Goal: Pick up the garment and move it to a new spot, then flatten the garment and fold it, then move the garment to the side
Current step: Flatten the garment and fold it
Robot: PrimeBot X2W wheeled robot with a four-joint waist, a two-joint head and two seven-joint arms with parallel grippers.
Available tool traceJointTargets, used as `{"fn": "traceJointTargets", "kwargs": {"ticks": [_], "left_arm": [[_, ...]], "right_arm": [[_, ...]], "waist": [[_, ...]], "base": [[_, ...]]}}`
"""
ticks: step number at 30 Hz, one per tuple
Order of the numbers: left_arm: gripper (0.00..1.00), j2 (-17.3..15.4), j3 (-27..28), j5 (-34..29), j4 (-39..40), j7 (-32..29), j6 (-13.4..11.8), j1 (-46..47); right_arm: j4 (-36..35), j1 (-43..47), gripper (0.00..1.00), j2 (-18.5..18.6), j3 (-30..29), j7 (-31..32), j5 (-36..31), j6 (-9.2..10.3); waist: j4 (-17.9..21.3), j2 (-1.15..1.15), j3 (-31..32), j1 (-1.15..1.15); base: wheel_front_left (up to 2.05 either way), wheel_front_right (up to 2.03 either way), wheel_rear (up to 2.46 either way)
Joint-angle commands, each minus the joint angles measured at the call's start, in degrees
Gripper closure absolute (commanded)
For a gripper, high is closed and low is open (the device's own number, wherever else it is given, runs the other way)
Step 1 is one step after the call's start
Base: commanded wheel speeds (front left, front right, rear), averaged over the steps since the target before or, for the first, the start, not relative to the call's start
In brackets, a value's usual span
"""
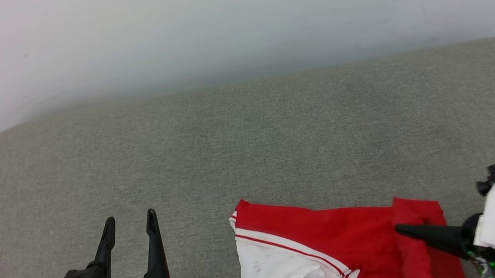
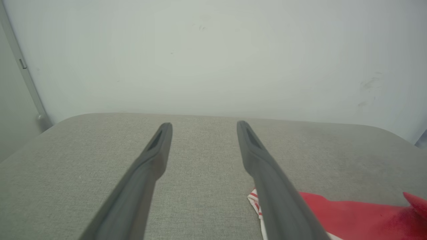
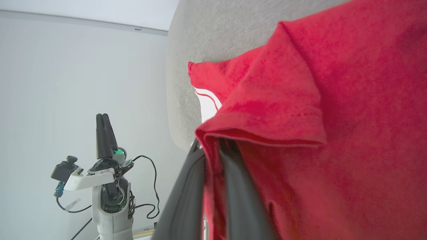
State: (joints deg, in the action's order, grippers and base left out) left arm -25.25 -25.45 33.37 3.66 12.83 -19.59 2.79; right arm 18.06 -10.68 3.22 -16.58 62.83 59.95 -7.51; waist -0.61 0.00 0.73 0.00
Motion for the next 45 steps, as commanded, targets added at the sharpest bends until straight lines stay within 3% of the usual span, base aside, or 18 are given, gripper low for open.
{"fn": "traceJointTargets", "kwargs": {"ticks": [1, 8, 13, 14, 15, 16, 17, 23, 28, 32, 37, 45], "left_arm": [[0.00, 0.0, -0.1, -0.1, -0.1, -0.1, 0.3, 0.9], [0.00, 0.2, -0.9, -0.4, -0.5, -0.4, 0.8, 2.6], [0.00, 0.9, -1.5, -0.6, -1.0, -0.2, 1.3, 4.0], [0.00, 1.2, -1.6, -0.7, -1.2, -0.2, 1.4, 4.3], [0.00, 1.3, -1.7, -0.7, -1.3, -0.2, 1.5, 4.5], [0.00, 1.4, -1.8, -0.8, -1.5, -0.1, 1.5, 4.7], [0.00, 1.5, -1.8, -0.8, -1.7, 0.0, 1.6, 4.9], [0.00, 1.9, -1.8, -0.6, -2.8, 0.4, 1.8, 5.2], [0.00, 2.1, -1.8, -0.4, -3.4, 0.6, 1.5, 4.7], [0.00, 2.0, -1.6, -0.3, -3.7, 0.8, 1.2, 4.1], [0.00, 1.9, -1.1, 0.1, -4.0, 1.0, 0.6, 3.2], [0.00, 1.6, 0.2, 0.5, -4.4, 1.6, 0.1, 0.8]], "right_arm": [[1.3, -0.8, 1.00, -0.6, 4.1, -1.9, 3.2, 0.04], [5.3, -4.3, 1.00, -0.4, 23.2, -12.1, 12.7, 0.04], [8.8, -8.2, 1.00, -0.4, 33.8, -21.0, 12.3, 0.04], [9.6, -9.0, 0.95, -0.4, 35.6, -22.5, 11.7, 0.04], [10.3, -9.7, 0.64, -0.4, 37.1, -23.8, 11.8, 0.04], [11.1, -10.4, 0.12, -0.4, 38.4, -24.9, 12.1, 0.04], [11.7, -11.2, 0.00, -0.4, 40.0, -25.6, 11.5, 0.04], [12.2, -15.6, 0.00, 0.0, 47.8, -29.4, 6.4, 0.04], [8.4, -18.1, 0.00, 4.0, 54.0, -37.2, -2.8, 0.04], [7.3, -18.9, 0.00, 7.8, 55.3, -46.0, -11.8, 0.04], [8.6, -15.2, 0.00, 11.3, 49.1, -56.4, -22.1, 0.04], [3.2, -4.2, 0.00, 12.3, 28.6, -67.0, -36.7, 0.04]], "waist": [[-0.9, 0.00, -0.4, 0.00], [-3.5, 0.00, -2.2, 0.00], [-5.4, 0.00, -3.7, 0.00], [-5.7, 0.00, -4.0, 0.00], [-6.0, 0.00, -4.3, 0.00], [-6.2, 0.00, -4.6, 0.00], [-6.3, 0.00, -4.8, 0.00], [-6.3, 0.00, -5.4, 0.00], [-5.4, 0.00, -4.6, 0.00], [-4.2, 0.00, -3.8, 0.00], [-2.5, 0.00, -2.6, 0.00], [0.2, 0.00, -0.3, 0.00]], "base": [[0.00, 0.00, 0.00], [0.00, 0.00, 0.00], [0.00, 0.00, 0.00], [0.00, 0.00, 0.00], [0.00, 0.00, 0.00], [0.00, 0.00, 0.00], [0.00, 0.00, 0.00], [0.00, 0.00, 0.00], [0.00, 0.00, 0.00], [0.00, 0.00, 0.00], [0.00, 0.00, 0.00], [0.00, 0.00, 0.00]]}}
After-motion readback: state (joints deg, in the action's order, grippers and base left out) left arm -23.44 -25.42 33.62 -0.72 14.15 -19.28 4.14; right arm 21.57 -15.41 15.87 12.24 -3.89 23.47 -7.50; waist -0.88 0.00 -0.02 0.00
